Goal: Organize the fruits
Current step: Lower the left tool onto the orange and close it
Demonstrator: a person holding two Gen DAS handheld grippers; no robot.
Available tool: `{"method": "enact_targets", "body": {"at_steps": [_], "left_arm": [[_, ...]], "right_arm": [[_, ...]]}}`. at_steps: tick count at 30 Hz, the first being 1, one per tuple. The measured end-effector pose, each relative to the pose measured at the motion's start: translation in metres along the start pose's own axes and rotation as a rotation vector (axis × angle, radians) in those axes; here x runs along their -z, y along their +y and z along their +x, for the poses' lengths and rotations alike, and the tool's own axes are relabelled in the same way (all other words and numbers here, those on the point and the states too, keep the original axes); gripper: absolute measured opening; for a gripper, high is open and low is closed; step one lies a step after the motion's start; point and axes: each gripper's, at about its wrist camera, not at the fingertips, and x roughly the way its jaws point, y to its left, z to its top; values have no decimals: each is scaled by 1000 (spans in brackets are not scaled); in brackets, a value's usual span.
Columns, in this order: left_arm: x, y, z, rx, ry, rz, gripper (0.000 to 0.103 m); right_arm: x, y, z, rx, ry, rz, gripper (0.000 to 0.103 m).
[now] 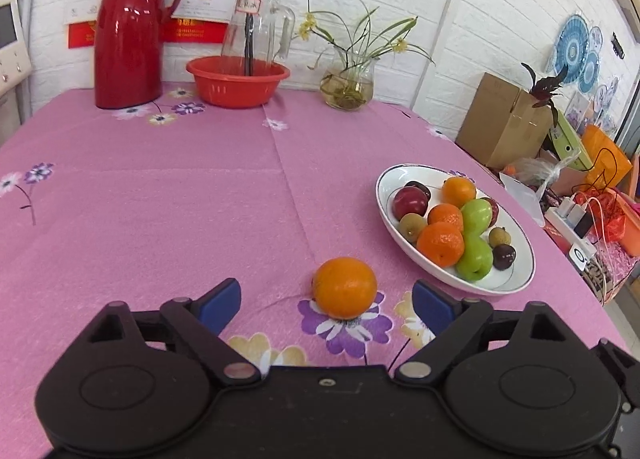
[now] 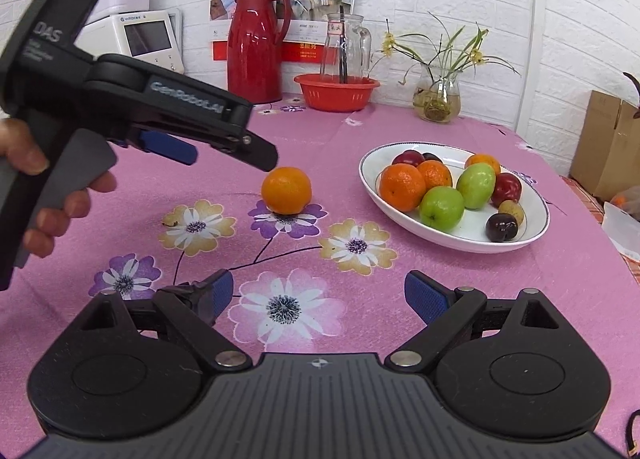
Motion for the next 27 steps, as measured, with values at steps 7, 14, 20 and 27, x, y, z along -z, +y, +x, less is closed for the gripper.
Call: {"method": "enact_targets", "body": {"at_steps": [7, 14, 20, 27], "left_arm": [[-9, 3, 26, 20, 36, -22, 103], [-10, 4, 41, 36, 73, -35, 103], [-8, 6, 48, 59, 101, -53, 102], [3, -8, 27, 138, 125, -57, 102]], "right_arm": [[2, -7, 7, -3, 22, 32, 103], [3, -9, 11, -14, 29, 46, 103], [3, -11, 9, -21, 25, 62, 103], [6, -13, 2, -38, 8, 72, 103]]}}
